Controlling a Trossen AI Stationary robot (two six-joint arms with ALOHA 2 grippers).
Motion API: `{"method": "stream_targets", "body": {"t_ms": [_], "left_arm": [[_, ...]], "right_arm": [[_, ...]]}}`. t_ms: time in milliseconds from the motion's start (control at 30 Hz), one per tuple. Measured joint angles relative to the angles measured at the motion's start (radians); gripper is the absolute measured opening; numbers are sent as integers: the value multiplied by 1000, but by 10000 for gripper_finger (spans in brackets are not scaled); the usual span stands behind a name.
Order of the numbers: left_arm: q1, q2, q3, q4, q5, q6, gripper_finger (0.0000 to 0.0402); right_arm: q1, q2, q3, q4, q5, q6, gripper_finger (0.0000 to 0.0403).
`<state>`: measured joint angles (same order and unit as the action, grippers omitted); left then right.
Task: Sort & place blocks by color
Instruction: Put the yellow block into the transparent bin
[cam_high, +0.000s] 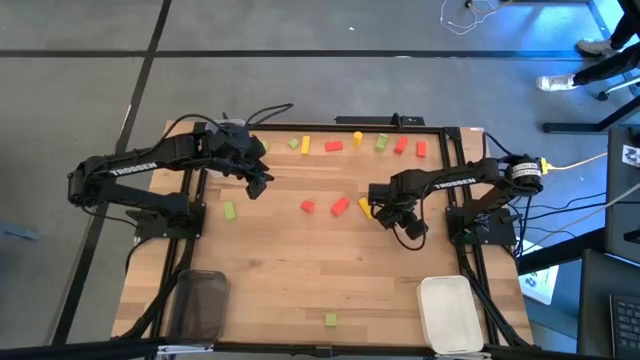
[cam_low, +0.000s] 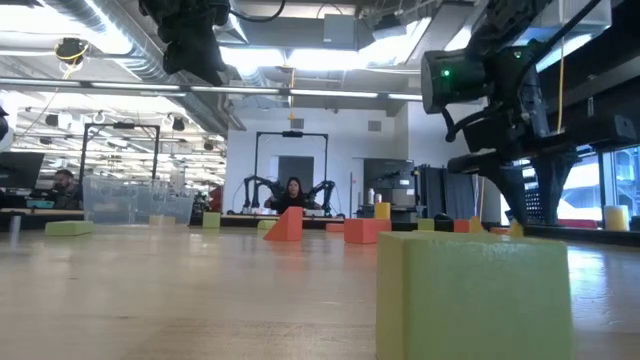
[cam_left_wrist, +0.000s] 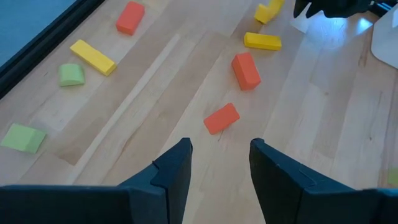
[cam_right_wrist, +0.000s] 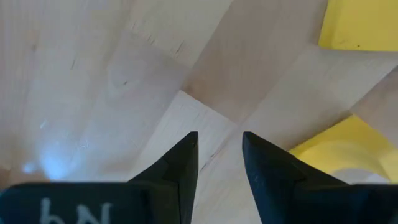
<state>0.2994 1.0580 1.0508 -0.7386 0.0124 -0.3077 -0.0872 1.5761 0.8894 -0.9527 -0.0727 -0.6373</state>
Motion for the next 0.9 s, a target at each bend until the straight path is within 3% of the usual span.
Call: {"method": "stream_targets", "body": {"t_ms": [267, 500, 900], "left_arm": [[0, 0, 0, 0, 0, 0, 150], [0, 0, 0, 0, -3, 0, 150], [0, 0, 0, 0, -5, -1, 150]], "right_arm": [[0, 0, 47, -42, 11, -1, 126], [-10, 0, 50, -44, 172, -156, 126], [-141, -1, 50, -59, 128, -240, 126]]}}
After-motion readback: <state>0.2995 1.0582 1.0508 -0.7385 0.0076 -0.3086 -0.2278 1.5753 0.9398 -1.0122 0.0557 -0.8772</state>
